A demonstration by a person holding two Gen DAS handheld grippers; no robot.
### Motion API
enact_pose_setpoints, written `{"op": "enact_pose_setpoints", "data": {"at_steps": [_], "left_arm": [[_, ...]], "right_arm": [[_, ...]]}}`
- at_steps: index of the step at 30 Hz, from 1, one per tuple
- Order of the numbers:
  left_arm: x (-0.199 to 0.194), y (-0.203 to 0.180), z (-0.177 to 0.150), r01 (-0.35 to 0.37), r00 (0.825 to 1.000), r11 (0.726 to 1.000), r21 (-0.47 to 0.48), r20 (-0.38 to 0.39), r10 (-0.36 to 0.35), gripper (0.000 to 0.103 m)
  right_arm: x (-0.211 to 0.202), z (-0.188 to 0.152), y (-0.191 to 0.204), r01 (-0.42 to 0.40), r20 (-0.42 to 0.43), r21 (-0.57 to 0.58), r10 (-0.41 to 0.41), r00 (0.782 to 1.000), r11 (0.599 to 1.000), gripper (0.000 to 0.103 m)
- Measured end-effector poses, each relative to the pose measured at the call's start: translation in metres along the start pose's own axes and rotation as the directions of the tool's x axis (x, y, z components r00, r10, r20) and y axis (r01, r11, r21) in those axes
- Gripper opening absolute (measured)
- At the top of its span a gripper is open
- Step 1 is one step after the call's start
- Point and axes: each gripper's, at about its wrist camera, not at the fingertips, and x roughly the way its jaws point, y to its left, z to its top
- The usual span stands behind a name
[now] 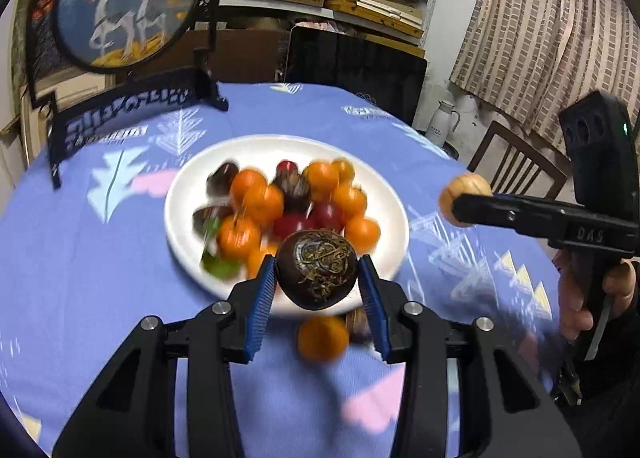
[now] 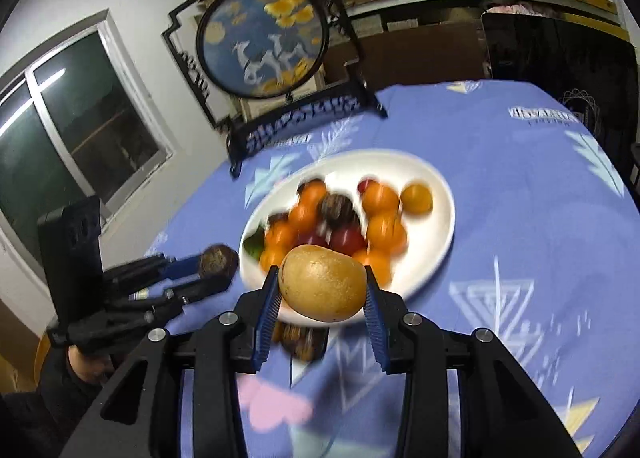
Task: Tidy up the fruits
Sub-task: 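Carry both fruits onto the white plate and open both tools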
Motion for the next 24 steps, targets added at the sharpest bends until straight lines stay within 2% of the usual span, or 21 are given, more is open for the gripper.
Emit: {"op": "enact_pose_setpoints", "data": {"at_steps": [4, 9, 12, 15, 18, 21, 24], "left_arm": [[0.032, -0.01, 0.026, 0.02, 0.999, 0.999, 0.029, -0.04, -0.018, 0.041], [0.067, -0.024, 0.034, 0.047, 0.995, 0.997, 0.059, -0.092, -0.042, 0.041], [0.078, -0.029, 0.031, 0.048, 0.993, 0.996, 0.07, -0.109, -0.04, 0.059], [0.079, -0.027, 0.026, 0.044, 0.993, 0.997, 0.066, -0.115, -0.036, 0.061], [0.068, -0.023, 0.02, 0.033, 0.995, 0.998, 0.052, -0.097, -0.028, 0.066], [0.05, -0.021, 0.009, 0.026, 0.996, 0.998, 0.059, -0.089, -0.021, 0.069], [0.032, -0.025, -0.007, 0.034, 0.996, 0.996, 0.08, -0.082, -0.027, 0.07]], "right_arm": [[0.023, 0.03, -0.008, 0.027, 0.007, 0.001, -0.027, 1.0, 1.0, 0.04], [0.061, 0.048, -0.026, 0.079, -0.018, 0.022, -0.078, 0.997, 0.997, 0.04], [0.079, 0.053, -0.034, 0.106, -0.033, 0.029, -0.105, 0.994, 0.994, 0.042], [0.084, 0.052, -0.044, 0.123, -0.028, 0.051, -0.122, 0.992, 0.991, 0.049], [0.078, 0.044, -0.049, 0.126, -0.02, 0.068, -0.125, 0.992, 0.99, 0.051], [0.061, 0.032, -0.049, 0.113, 0.007, 0.084, -0.114, 0.993, 0.99, 0.051], [0.041, 0.013, -0.05, 0.099, 0.058, 0.098, -0.105, 0.993, 0.99, 0.057]]}}
